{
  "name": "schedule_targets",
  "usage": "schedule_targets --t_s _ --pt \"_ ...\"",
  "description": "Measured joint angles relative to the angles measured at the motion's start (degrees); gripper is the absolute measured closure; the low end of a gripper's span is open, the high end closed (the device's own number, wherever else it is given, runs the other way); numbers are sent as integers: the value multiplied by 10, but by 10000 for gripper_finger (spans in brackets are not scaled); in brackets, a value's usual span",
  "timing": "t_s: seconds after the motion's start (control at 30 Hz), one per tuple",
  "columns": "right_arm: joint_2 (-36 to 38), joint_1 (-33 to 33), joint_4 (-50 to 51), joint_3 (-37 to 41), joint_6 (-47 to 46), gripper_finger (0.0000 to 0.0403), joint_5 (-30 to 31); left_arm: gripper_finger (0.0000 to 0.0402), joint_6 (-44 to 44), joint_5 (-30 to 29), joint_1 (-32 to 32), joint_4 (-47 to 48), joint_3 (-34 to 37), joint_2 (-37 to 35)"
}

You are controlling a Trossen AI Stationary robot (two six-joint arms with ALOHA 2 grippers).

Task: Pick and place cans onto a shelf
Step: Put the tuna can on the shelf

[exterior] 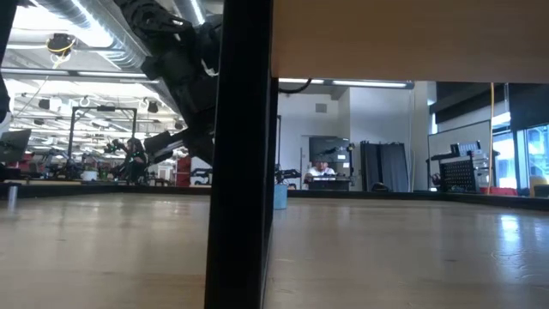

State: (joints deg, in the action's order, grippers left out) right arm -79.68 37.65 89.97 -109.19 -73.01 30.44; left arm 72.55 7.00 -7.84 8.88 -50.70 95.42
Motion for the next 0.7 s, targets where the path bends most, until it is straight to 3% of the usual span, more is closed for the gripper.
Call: schedule_targets --t_s 0.37,0.7 --pt "0 0 0 0 0 359 0 333 -24 16 0 -21 0 15" --pt "0 0 0 0 -1 359 0 333 -34 -17 0 -42 -1 52"
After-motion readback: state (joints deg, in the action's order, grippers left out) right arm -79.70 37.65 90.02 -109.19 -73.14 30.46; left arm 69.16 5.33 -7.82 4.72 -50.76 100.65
